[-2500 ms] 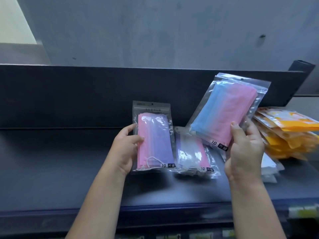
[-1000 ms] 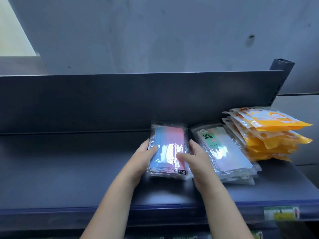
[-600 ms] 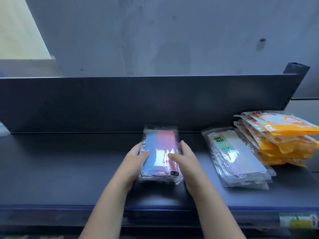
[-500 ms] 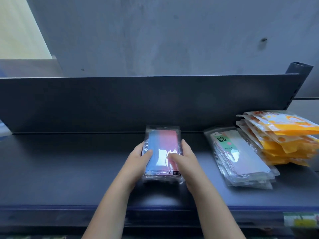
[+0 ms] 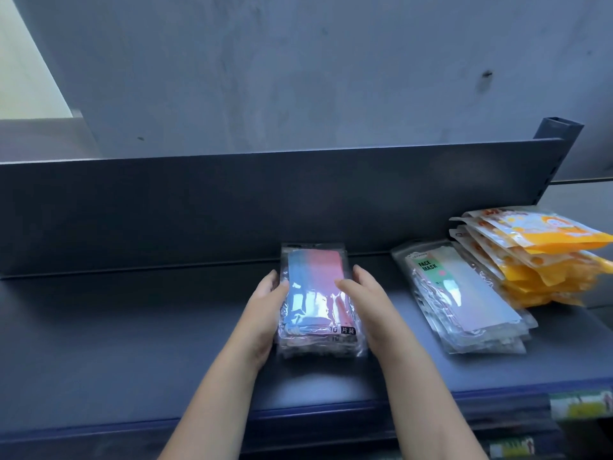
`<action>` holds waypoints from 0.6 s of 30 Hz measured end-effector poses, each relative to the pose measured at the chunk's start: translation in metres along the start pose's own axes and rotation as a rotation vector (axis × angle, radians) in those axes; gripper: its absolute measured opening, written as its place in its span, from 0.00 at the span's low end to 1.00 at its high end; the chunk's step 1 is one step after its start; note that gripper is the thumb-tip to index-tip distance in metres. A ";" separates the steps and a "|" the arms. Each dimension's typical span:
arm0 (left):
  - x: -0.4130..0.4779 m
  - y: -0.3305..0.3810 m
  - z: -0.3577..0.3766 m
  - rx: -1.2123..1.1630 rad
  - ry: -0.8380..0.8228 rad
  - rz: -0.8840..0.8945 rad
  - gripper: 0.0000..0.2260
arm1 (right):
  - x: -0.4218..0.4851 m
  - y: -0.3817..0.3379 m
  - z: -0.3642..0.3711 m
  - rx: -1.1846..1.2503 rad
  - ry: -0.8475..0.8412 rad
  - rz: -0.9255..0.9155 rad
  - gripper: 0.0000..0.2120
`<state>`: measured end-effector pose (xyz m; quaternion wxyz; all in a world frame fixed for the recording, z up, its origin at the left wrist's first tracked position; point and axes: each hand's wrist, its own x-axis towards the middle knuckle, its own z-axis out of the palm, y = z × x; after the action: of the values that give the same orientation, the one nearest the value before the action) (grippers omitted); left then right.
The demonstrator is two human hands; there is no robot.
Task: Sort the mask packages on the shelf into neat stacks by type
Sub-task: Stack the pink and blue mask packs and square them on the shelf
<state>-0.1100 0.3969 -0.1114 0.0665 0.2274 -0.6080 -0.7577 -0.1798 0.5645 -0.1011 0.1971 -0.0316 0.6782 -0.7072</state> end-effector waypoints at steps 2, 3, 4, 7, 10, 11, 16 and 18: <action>-0.002 0.001 0.002 0.045 -0.048 -0.005 0.13 | 0.002 0.004 0.000 0.060 -0.036 0.024 0.34; -0.003 0.001 0.002 0.060 -0.058 0.004 0.13 | -0.003 0.000 0.001 0.069 -0.056 0.031 0.33; -0.006 0.003 0.003 0.072 -0.063 0.018 0.14 | -0.001 0.001 0.002 0.092 -0.052 0.045 0.32; -0.003 0.005 0.000 0.082 -0.044 0.052 0.15 | 0.005 0.005 0.002 0.107 -0.024 0.038 0.25; 0.003 0.014 -0.006 0.125 0.063 0.077 0.27 | 0.011 0.005 0.000 0.041 0.033 0.022 0.33; 0.005 0.015 -0.007 0.140 0.077 0.069 0.30 | 0.012 0.003 0.000 0.001 0.037 0.010 0.34; 0.008 0.007 -0.003 0.180 0.029 -0.025 0.13 | 0.016 0.001 0.013 -0.024 -0.034 0.031 0.35; 0.009 0.005 -0.003 0.151 0.034 -0.014 0.12 | 0.015 0.001 0.015 -0.025 -0.044 0.042 0.36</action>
<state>-0.1176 0.3899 -0.1093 0.0543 0.2487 -0.6608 -0.7060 -0.1890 0.5452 -0.1042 0.2263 -0.0355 0.6829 -0.6937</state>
